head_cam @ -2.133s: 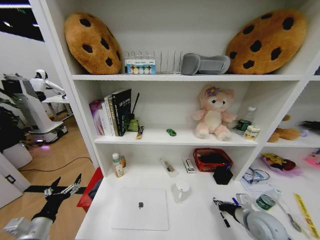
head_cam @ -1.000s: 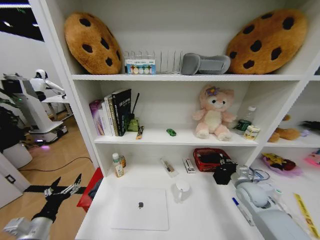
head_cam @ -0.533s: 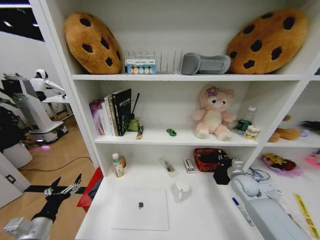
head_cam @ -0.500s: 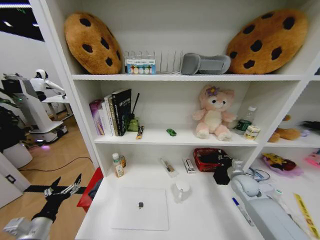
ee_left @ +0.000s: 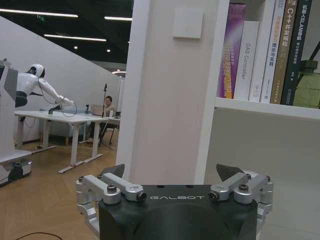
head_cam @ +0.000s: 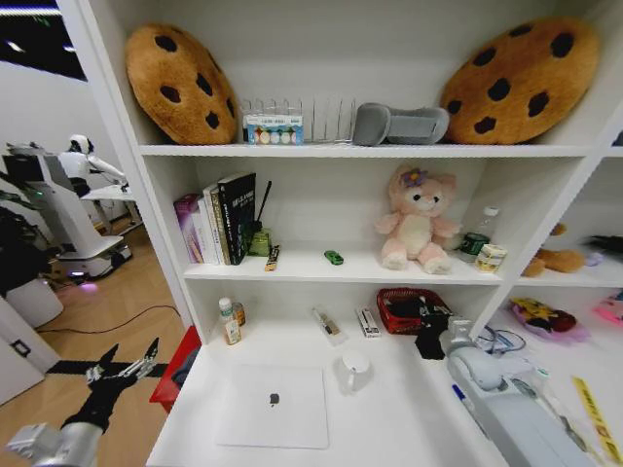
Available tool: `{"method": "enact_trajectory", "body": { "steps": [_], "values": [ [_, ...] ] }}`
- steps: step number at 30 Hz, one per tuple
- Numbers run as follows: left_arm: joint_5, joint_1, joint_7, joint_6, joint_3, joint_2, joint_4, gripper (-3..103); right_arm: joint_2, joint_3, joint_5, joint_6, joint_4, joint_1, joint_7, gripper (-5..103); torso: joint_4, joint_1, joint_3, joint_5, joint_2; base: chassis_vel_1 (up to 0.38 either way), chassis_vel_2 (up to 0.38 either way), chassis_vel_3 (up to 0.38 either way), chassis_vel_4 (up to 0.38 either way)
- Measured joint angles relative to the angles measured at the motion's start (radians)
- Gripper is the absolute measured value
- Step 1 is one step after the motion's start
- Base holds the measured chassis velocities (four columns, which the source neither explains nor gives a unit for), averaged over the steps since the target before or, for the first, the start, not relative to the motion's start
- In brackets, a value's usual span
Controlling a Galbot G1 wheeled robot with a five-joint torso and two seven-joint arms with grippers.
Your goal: Organize the objects on the table.
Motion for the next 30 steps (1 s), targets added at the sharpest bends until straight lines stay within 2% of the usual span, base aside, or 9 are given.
{"method": "enact_trajectory", "body": {
  "steps": [3,5,7,8,13,16,23,25,30],
  "values": [
    [0.000,0.000,0.000,0.000,0.000,0.000,0.000,100,0.000,0.010,0.000,0.000,0.013,-0.014,0.001,50,0.0000,0.000,0.000,0.0000,0.000,0.000,0.000,0.000,0.000],
    [0.000,0.000,0.000,0.000,0.000,0.000,0.000,100,0.000,0.013,0.001,0.000,0.019,-0.017,0.002,50,0.0000,0.000,0.000,0.0000,0.000,0.000,0.000,0.000,0.000],
    [0.000,0.000,0.000,0.000,0.000,0.000,0.000,100,-0.001,0.030,0.006,-0.003,0.068,-0.044,0.006,66,0.0001,0.000,0.000,-0.0001,0.000,0.000,0.000,0.000,0.000],
    [0.000,0.000,0.000,0.000,0.000,0.000,0.000,100,-0.001,0.030,0.006,-0.003,0.068,-0.044,0.006,66,0.0001,0.000,0.000,-0.0001,0.000,0.000,0.000,0.000,0.000],
    [0.000,0.000,0.000,0.000,0.000,0.000,0.000,100,-0.001,0.071,0.030,-0.019,0.155,-0.111,0.015,83,0.0002,0.000,0.000,-0.0002,0.000,0.000,0.000,0.000,0.000],
    [0.000,0.000,0.000,0.000,0.000,0.000,0.000,100,-0.001,0.130,0.054,-0.041,0.281,-0.224,0.015,97,0.0000,0.000,0.000,-0.0001,0.000,0.000,0.000,0.000,0.000],
    [0.000,0.000,0.000,0.000,0.000,0.000,0.000,100,0.015,0.206,0.058,-0.065,0.435,-0.374,0.011,100,0.0002,0.000,0.000,-0.0003,0.000,0.000,0.000,0.000,0.000],
    [0.000,0.000,0.000,0.000,0.000,0.000,0.000,100,0.037,0.268,0.045,-0.068,0.495,-0.482,-0.003,100,0.0000,0.000,0.000,-0.0003,0.000,0.000,0.000,0.000,0.000],
    [0.000,0.000,0.000,0.000,0.000,0.000,0.000,100,0.056,0.328,0.033,-0.049,0.512,-0.591,-0.023,100,-0.0001,0.000,0.000,-0.0002,0.000,0.000,0.000,0.000,0.000]
  ]
}}
